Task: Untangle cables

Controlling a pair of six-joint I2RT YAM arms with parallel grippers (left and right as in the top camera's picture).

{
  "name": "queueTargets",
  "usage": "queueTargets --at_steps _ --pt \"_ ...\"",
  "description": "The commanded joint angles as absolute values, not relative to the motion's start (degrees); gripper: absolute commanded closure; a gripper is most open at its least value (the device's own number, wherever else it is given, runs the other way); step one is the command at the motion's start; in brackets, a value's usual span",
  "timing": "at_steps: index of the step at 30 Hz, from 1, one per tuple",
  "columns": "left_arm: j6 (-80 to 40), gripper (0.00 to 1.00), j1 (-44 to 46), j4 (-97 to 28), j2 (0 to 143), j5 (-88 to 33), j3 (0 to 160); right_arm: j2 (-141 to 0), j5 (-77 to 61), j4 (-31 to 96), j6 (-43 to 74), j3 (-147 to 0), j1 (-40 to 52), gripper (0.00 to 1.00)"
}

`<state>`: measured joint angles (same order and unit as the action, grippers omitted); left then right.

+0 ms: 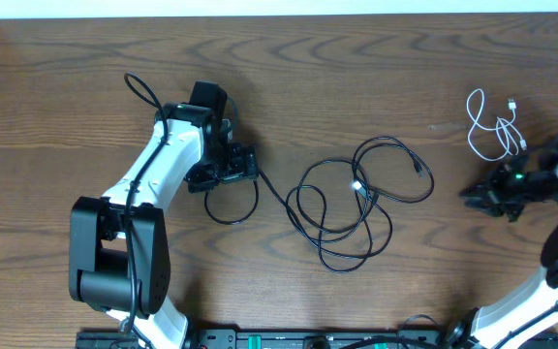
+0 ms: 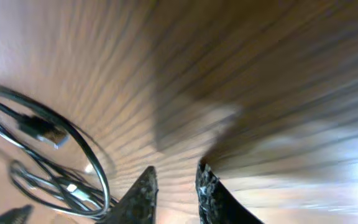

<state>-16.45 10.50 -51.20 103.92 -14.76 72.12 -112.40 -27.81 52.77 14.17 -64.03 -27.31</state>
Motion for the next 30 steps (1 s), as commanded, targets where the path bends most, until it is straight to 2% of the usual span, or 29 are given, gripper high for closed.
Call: queueTargets --at_steps 1,7,11,12,14,15,20,25,30 --pt "-15.68 0.04 10.48 -51.51 103.72 -14.96 72.20 -118.30 -7.92 52.93 16.75 -59.05 -20.32 0.73" --pt "-15.68 0.05 10.48 -51.51 103.72 -14.96 72.20 -111.35 3.99 60.05 22.90 -63.33 -11.40 0.73" --pt "-15.68 0.05 10.48 -51.51 103.72 -14.96 72.20 -102.04 3.25 61.67 23.09 -66.11 -6.42 0.69" --pt "-15.68 0.05 10.48 -51.51 103.72 -14.96 72.20 -99.81 2.42 61.06 23.07 -66.35 -5.13 0.63" --pt "-15.68 0.05 10.48 -51.51 103.72 -14.96 72.20 -95.90 -0.08 59.40 22.87 -66.37 -2.68 0.38" --pt "-15.68 0.04 10.48 -51.51 103.72 -14.96 72.20 -94.37 -1.91 58.59 22.02 -66.37 -1.54 0.35" --pt "-15.68 0.04 10.48 -51.51 103.72 -14.96 72.20 -91.39 -9.65 56.93 19.22 -66.32 4.80 0.32" --pt "-15.68 0.04 10.48 -51.51 103.72 -14.96 72.20 -92.29 -10.04 53.89 19.22 -64.93 11.68 0.27" --pt "-15.68 0.05 10.48 -51.51 103.72 -14.96 72.20 -92.95 -10.02 46.26 19.25 -61.28 18.11 0.27"
